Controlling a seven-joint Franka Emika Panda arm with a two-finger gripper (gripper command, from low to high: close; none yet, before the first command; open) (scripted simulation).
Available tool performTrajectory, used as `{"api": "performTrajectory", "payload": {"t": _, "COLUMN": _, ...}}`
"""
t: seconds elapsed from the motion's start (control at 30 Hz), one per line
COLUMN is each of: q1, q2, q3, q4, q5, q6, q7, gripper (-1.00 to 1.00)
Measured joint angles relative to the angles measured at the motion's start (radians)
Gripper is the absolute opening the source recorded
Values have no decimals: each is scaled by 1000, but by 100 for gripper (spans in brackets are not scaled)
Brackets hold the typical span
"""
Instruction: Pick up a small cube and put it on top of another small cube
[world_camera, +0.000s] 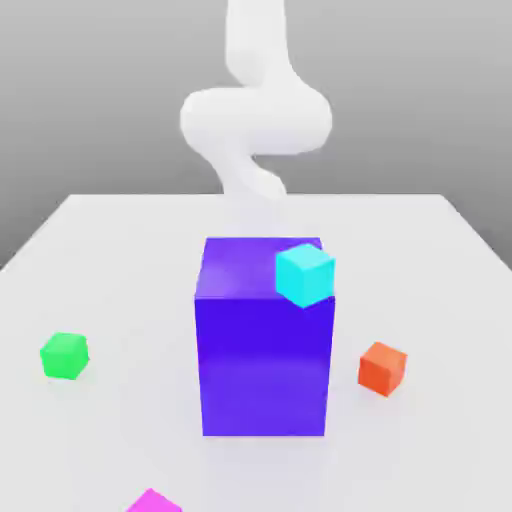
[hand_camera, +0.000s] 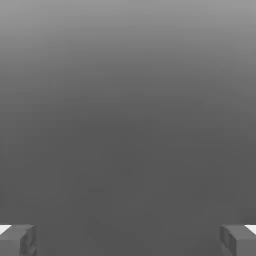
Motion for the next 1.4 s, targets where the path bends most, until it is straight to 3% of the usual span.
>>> {"api": "performTrajectory", "payload": {"t": 0.6, "q1": -112, "q2": 659, "q3": -9, "q4": 25, "q5": -26, "q6": 188, "q7": 224, "gripper": 0}}
{"api": "performTrajectory", "payload": {"t": 0.97, "q1": -149, "q2": 1057, "q3": -35, "q4": 39, "q5": 21, "q6": 302, "q7": 314, "gripper": 0}}
{"api": "performTrajectory", "payload": {"t": 1.1, "q1": -158, "q2": 1202, "q3": -31, "q4": 65, "q5": 34, "q6": 399, "q7": 315, "gripper": 0}}
{"api": "performTrajectory", "payload": {"t": 1.13, "q1": -159, "q2": 1233, "q3": -29, "q4": 72, "q5": 35, "q6": 423, "q7": 314, "gripper": -100}}
{"api": "performTrajectory", "payload": {"t": 1.4, "q1": -159, "q2": 1215, "q3": -29, "q4": 68, "q5": 35, "q6": 410, "q7": 315, "gripper": -100}}
